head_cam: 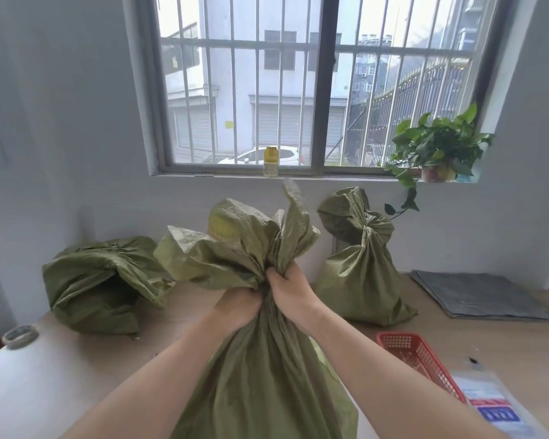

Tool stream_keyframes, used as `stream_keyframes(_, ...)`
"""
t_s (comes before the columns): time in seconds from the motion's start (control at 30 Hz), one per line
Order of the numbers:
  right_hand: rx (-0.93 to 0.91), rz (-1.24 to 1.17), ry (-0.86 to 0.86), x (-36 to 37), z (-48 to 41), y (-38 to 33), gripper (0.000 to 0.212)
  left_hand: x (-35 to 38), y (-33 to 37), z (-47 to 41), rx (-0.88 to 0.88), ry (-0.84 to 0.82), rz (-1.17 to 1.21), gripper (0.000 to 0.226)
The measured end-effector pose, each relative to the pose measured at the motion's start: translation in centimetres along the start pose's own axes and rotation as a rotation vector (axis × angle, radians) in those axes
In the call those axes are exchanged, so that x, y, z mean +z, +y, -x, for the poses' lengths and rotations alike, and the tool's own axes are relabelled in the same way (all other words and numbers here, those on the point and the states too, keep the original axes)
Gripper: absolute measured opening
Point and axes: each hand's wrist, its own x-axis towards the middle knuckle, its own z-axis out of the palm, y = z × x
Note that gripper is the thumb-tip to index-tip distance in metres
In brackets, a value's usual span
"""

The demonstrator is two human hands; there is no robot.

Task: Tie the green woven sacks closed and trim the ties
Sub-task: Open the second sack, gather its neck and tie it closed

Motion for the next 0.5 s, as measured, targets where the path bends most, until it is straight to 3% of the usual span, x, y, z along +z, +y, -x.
stream_keyframes(0.13,-0.014,-0.020,0.014,-0.4,-0.1,-0.5,0.045,0.6,1.8,0.9,0.152,-0.088,-0.040,0.044)
stream_keyframes(0.23,-0.010,-0.054,0.014,-0.3,-0.3,-0.5,0.045,0.5,2.3,0.6,0.049,-0.279,-0.014,0.044)
stream_keyframes(0.37,0.072,-0.125,-0.133,-1.5,-0.2,-0.5,0.045,-0.1,2.3,0.2,0.118,-0.333,-0.066,0.053)
stream_keyframes(0.5,0.060,0.207,-0.296,-1.1,-0.5,0.4,0.111,-0.8,1.2,-0.9,0.067,-0.273,-0.212,0.067)
